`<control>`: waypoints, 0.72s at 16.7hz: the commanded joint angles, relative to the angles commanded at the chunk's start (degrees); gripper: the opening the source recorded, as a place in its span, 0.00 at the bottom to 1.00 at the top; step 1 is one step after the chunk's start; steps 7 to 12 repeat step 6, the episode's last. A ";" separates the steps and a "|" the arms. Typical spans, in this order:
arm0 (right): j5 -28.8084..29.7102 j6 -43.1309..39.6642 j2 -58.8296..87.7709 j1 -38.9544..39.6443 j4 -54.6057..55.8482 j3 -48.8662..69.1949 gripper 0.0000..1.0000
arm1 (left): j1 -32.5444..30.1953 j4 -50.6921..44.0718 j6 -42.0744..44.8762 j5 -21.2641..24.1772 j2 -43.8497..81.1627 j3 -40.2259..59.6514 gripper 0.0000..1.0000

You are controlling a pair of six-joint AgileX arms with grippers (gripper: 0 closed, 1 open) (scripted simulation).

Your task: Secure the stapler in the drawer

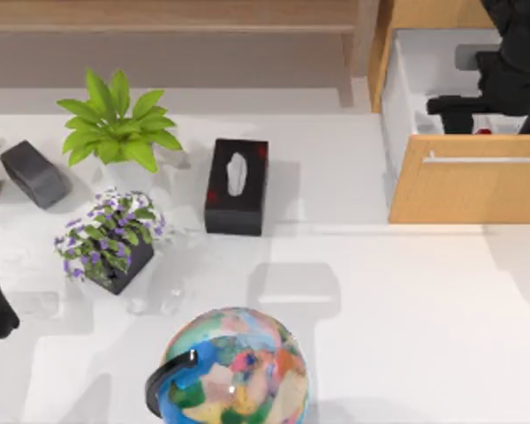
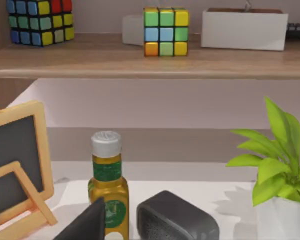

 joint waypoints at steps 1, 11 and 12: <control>0.00 0.00 0.00 0.00 0.00 0.00 1.00 | 0.00 0.00 0.00 0.00 0.00 0.00 1.00; 0.00 0.00 0.00 0.00 0.00 0.00 1.00 | 0.00 0.00 0.00 0.00 0.00 0.00 1.00; 0.00 0.00 0.00 0.00 0.00 0.00 1.00 | 0.00 0.00 0.00 0.00 0.00 0.00 1.00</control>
